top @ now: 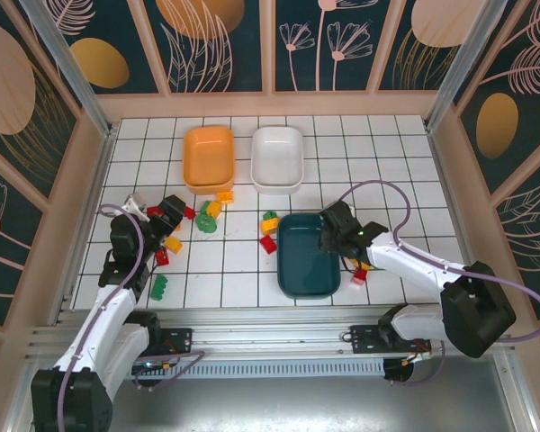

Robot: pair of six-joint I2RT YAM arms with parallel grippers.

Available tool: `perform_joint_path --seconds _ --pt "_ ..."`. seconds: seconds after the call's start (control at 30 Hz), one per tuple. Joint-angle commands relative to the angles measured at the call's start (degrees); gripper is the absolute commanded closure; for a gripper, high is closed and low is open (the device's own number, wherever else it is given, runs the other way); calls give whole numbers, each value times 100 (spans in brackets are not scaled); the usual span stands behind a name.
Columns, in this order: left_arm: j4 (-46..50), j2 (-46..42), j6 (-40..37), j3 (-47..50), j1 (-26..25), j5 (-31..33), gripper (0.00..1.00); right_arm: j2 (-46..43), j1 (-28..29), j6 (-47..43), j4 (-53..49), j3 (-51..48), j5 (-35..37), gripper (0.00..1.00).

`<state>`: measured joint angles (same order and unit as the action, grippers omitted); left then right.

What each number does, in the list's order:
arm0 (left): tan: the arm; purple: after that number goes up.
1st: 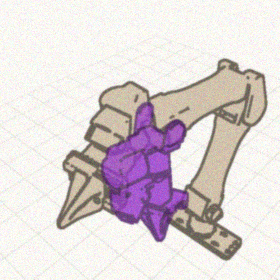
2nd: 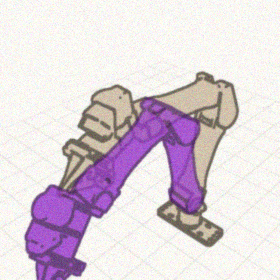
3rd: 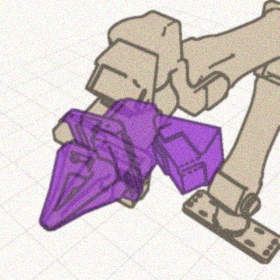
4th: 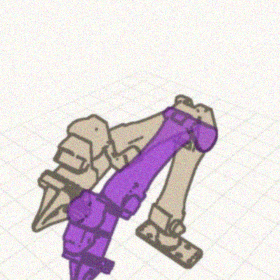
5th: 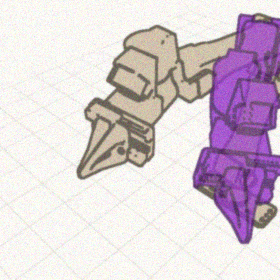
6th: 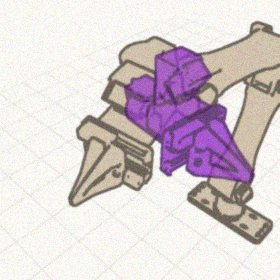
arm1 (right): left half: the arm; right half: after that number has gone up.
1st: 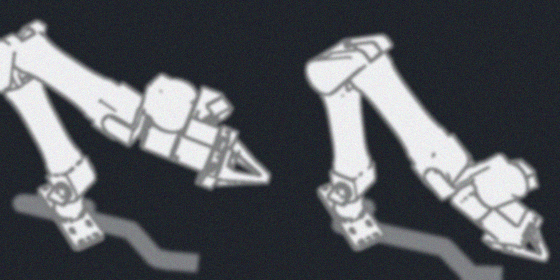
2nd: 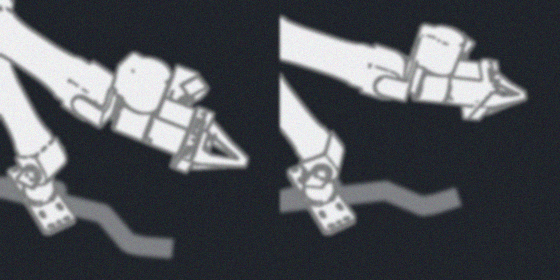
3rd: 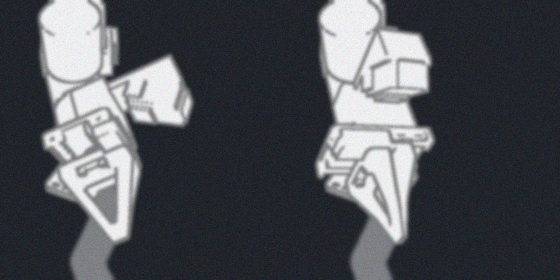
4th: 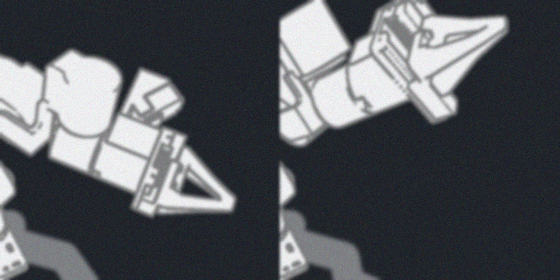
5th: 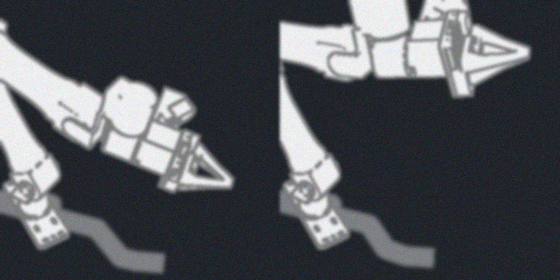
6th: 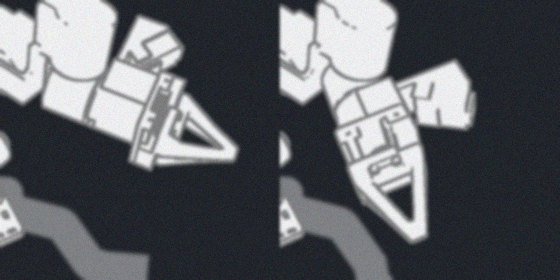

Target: Sort the legos into containers by color

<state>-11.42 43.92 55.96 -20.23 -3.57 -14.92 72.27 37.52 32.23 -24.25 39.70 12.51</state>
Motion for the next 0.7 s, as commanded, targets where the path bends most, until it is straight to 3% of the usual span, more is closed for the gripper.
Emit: perform_joint_path --seconds 0.0,0.33,0.57,0.67 --pt "-311 -197 64 -40 -38 -192 17 -33 73 157 -14 -55 245 73" --pt "246 -587 -329 -315 -41 -12 16 -316 124 -431 -168 408 370 97" --pt "176 -296 -452 -562 -38 -202 17 -465 18 -897 -70 1010 144 100" --pt "160 -93 -530 -625 -47 -180 17 -313 -317 -1296 181 1518 -230 100"
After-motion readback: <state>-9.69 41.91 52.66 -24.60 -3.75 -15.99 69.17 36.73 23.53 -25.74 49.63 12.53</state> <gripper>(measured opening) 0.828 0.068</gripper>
